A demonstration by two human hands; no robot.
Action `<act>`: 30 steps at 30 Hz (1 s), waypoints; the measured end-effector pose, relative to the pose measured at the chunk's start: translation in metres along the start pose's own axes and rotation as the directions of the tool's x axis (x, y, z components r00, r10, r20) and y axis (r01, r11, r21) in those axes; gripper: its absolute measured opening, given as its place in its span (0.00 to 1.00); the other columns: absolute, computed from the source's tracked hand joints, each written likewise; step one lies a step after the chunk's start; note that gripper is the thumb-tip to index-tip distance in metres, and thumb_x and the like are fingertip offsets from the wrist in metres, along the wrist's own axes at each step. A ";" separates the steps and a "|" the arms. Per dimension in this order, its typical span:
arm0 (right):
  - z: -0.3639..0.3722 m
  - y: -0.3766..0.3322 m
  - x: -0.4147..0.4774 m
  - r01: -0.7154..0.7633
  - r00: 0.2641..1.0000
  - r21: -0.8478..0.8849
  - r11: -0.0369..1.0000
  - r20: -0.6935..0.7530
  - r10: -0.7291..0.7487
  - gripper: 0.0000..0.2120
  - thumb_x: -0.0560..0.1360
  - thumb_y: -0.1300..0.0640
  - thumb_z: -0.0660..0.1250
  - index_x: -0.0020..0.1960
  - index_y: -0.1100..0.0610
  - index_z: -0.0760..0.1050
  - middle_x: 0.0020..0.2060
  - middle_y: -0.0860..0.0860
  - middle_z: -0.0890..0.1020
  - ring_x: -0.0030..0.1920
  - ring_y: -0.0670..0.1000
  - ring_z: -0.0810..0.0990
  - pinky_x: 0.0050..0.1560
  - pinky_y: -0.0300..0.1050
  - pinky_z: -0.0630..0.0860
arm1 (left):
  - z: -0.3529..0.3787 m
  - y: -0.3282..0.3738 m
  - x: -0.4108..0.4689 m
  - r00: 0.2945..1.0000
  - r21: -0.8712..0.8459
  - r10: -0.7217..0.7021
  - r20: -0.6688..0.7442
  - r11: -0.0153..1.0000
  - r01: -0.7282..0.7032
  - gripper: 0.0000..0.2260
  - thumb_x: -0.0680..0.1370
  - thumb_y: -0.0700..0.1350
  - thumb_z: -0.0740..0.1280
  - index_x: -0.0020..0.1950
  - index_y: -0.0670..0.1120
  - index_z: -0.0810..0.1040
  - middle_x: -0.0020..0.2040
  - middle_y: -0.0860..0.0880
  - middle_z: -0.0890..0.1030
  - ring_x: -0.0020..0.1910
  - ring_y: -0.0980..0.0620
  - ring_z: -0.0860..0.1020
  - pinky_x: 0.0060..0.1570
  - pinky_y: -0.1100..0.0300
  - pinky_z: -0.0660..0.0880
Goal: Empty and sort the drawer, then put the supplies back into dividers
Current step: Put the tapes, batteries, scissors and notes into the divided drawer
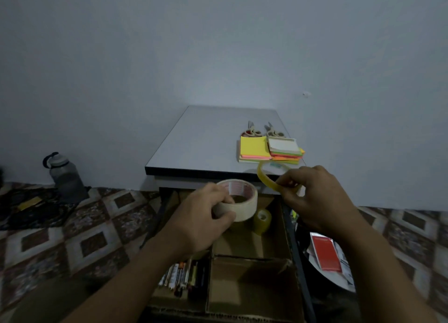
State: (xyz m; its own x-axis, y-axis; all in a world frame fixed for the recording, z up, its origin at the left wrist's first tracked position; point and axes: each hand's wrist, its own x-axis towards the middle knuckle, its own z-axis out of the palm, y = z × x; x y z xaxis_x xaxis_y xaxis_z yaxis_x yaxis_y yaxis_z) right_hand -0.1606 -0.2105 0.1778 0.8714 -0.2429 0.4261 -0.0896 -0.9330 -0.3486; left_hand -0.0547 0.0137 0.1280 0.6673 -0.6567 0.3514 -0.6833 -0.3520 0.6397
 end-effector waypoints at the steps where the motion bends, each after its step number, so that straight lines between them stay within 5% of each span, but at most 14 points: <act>1: 0.001 0.002 -0.004 -0.010 1.000 -0.003 1.000 0.010 0.010 0.06 0.76 0.53 0.69 0.51 0.46 0.82 0.45 0.45 0.81 0.51 0.51 0.72 0.48 0.47 0.71 | 0.007 -0.002 -0.003 1.000 0.015 -0.002 0.021 1.000 0.002 0.05 0.77 0.50 0.69 0.53 0.54 0.81 0.57 0.61 0.74 0.58 0.62 0.73 0.58 0.55 0.76; 12: 0.012 0.016 -0.031 -0.099 0.992 0.006 0.995 0.074 0.099 0.08 0.76 0.54 0.68 0.54 0.47 0.81 0.48 0.45 0.81 0.52 0.50 0.71 0.51 0.49 0.73 | 0.060 -0.023 -0.004 0.947 0.193 -0.016 0.321 0.980 -0.048 0.09 0.78 0.53 0.68 0.55 0.53 0.84 0.54 0.58 0.78 0.52 0.61 0.75 0.54 0.61 0.72; 15: 0.013 0.019 -0.031 -0.108 0.991 0.006 0.994 0.084 0.107 0.08 0.76 0.55 0.68 0.54 0.47 0.81 0.48 0.45 0.80 0.52 0.49 0.71 0.50 0.49 0.73 | 0.063 -0.028 0.008 0.921 0.221 -0.011 0.389 0.972 -0.082 0.08 0.78 0.54 0.69 0.52 0.54 0.85 0.49 0.57 0.83 0.47 0.62 0.74 0.70 0.55 0.59; 20: 0.017 0.022 -0.030 -0.122 0.989 0.016 0.992 0.090 0.120 0.08 0.76 0.56 0.68 0.53 0.47 0.81 0.48 0.45 0.80 0.52 0.48 0.70 0.48 0.47 0.71 | 0.067 -0.035 0.028 0.830 0.377 -0.039 0.557 0.902 -0.211 0.11 0.79 0.56 0.66 0.56 0.57 0.84 0.54 0.58 0.84 0.59 0.58 0.76 0.77 0.43 0.40; 30: 0.030 0.023 -0.033 -0.135 0.976 -0.007 0.991 0.170 0.134 0.08 0.77 0.54 0.67 0.54 0.47 0.81 0.48 0.45 0.80 0.51 0.47 0.69 0.49 0.45 0.70 | 0.072 -0.035 0.035 0.779 0.444 -0.098 0.620 0.862 -0.244 0.14 0.80 0.59 0.64 0.63 0.57 0.80 0.62 0.57 0.81 0.69 0.57 0.71 0.76 0.41 0.34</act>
State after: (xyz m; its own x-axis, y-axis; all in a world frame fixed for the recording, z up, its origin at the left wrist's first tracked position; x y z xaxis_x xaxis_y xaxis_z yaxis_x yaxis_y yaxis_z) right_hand -0.1765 -0.2161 0.1305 0.9206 -0.3174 0.2275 -0.2098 -0.8933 -0.3976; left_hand -0.0290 -0.0448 0.0686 0.4030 -0.8901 -0.2130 -0.8837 -0.4390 0.1623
